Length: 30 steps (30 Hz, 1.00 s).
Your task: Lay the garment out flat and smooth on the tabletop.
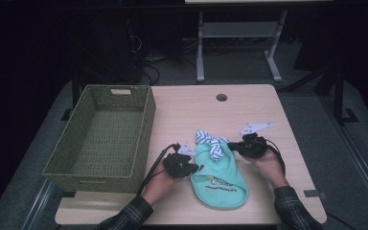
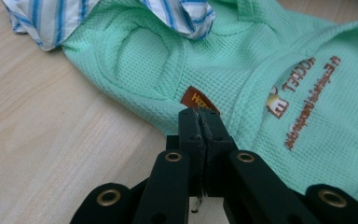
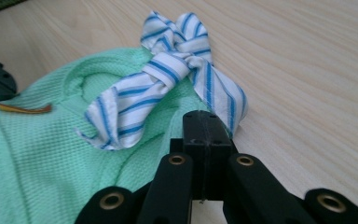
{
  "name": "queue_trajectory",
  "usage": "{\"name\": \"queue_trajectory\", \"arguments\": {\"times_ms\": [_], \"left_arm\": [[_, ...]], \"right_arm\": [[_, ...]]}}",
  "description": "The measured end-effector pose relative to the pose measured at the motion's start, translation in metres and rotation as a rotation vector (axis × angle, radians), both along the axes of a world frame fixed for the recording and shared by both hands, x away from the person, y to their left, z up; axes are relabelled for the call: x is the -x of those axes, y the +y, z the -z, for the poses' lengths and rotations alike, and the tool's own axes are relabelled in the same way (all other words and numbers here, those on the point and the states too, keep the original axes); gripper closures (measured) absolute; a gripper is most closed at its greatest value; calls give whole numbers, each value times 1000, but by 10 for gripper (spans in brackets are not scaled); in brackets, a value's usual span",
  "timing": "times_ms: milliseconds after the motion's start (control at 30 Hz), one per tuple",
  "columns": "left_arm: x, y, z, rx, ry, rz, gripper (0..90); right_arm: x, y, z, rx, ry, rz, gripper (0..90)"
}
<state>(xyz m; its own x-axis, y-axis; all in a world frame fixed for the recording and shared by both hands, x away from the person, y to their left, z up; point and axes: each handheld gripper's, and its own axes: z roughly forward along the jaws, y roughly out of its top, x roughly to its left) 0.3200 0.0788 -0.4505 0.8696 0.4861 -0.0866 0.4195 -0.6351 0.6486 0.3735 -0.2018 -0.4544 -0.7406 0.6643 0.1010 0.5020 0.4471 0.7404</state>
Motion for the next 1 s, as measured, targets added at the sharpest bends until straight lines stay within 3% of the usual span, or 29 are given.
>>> {"name": "queue_trajectory", "arguments": {"times_ms": [233,300,433,567,733,833,900,933,1000], "left_arm": [[4,-7,6,-27,8,28,862],[5,-9,7,-48,7,40,864],[7,-11,7,-65,-3,46,894],[5,-6,5,-111,-18,36,895],[3,-4,4,-119,-13,32,896],[3,-5,4,-120,-14,32,895],[3,-4,4,-112,-4,27,894],[1,-2,4,-87,22,27,888],[-1,-1,3,-64,29,23,854]], "right_arm": [[-10,4,16,59,26,13,900],[-10,4,18,53,26,23,900],[-11,3,16,95,2,30,900],[-11,0,14,144,-16,46,900],[-14,-8,14,180,-36,78,900],[-15,-11,14,179,-33,94,900],[-17,-13,14,146,-14,96,900],[-16,-14,13,112,-9,99,900],[-15,-18,12,68,-7,108,898]]}}
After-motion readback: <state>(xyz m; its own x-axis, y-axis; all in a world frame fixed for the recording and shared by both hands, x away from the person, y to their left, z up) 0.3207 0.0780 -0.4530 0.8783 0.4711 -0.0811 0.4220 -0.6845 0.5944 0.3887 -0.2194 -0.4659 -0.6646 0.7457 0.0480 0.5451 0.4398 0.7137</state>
